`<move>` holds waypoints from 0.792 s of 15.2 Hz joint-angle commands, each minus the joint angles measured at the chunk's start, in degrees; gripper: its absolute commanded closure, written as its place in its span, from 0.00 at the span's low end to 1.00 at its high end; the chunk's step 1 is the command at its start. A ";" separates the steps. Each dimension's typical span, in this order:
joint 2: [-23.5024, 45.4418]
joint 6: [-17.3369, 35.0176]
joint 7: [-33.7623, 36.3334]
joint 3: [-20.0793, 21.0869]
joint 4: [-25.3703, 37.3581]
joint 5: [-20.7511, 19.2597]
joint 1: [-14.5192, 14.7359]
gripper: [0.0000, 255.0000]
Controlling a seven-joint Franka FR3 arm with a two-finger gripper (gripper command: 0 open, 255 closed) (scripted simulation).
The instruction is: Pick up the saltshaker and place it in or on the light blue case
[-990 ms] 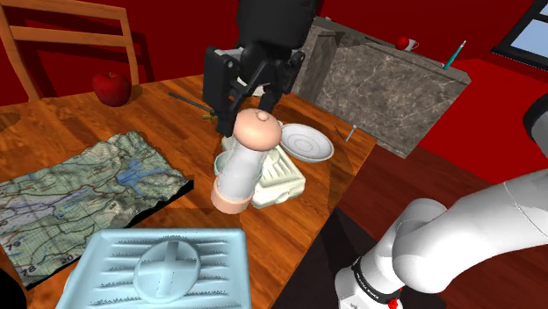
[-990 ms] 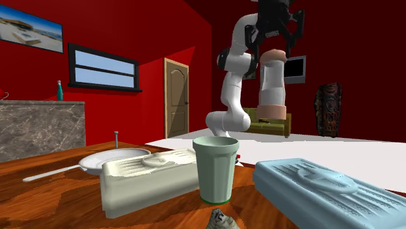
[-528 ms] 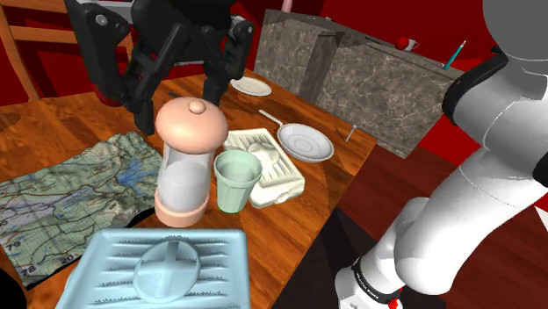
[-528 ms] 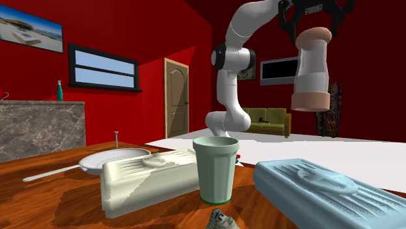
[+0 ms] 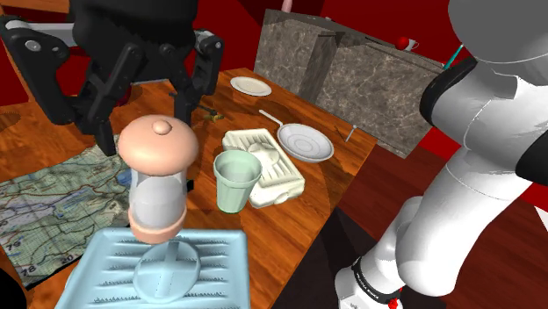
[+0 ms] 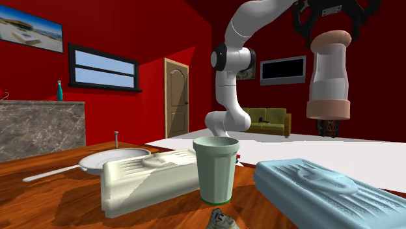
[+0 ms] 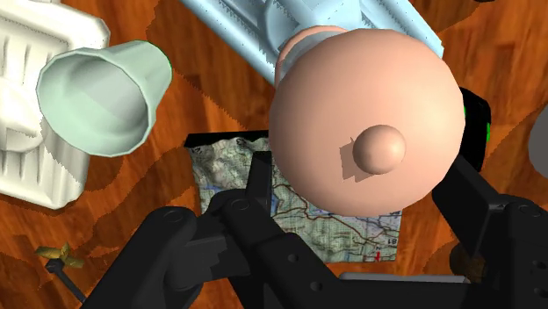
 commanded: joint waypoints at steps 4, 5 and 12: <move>-3.56 5.44 -1.35 -0.70 -7.85 2.89 -2.08 1.00; -4.15 6.41 -1.59 -0.85 -9.23 3.34 -2.35 1.00; -7.44 12.76 -2.96 -1.72 -17.84 5.78 -3.53 1.00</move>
